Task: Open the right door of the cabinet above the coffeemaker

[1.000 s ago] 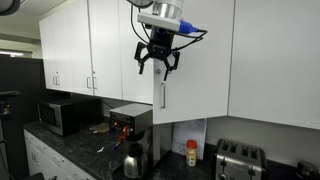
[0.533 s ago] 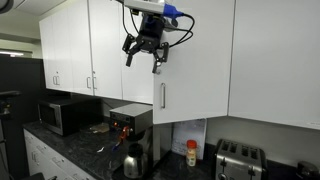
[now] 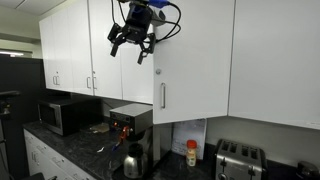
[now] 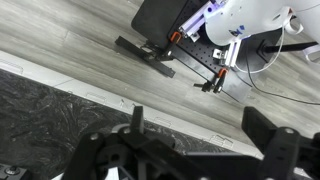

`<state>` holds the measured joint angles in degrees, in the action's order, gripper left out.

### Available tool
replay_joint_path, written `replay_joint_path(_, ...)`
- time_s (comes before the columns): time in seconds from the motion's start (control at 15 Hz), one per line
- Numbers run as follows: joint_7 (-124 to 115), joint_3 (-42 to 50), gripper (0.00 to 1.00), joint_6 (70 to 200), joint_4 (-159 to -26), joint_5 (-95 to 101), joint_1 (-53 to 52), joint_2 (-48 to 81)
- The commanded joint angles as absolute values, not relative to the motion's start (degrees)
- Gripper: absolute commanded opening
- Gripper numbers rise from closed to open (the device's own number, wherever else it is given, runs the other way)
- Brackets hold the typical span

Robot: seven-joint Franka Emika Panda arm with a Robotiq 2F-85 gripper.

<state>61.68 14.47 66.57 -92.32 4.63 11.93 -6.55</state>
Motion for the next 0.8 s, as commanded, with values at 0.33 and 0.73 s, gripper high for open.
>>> replay_joint_path(0.33, 58.33, 12.60, 1.00, 64.04, -97.26, 4.83, 8.81, -13.73)
replay_joint_path(0.73, 52.36, 10.53, 1.00, 65.41, -101.80, 4.80, 5.64, -18.01)
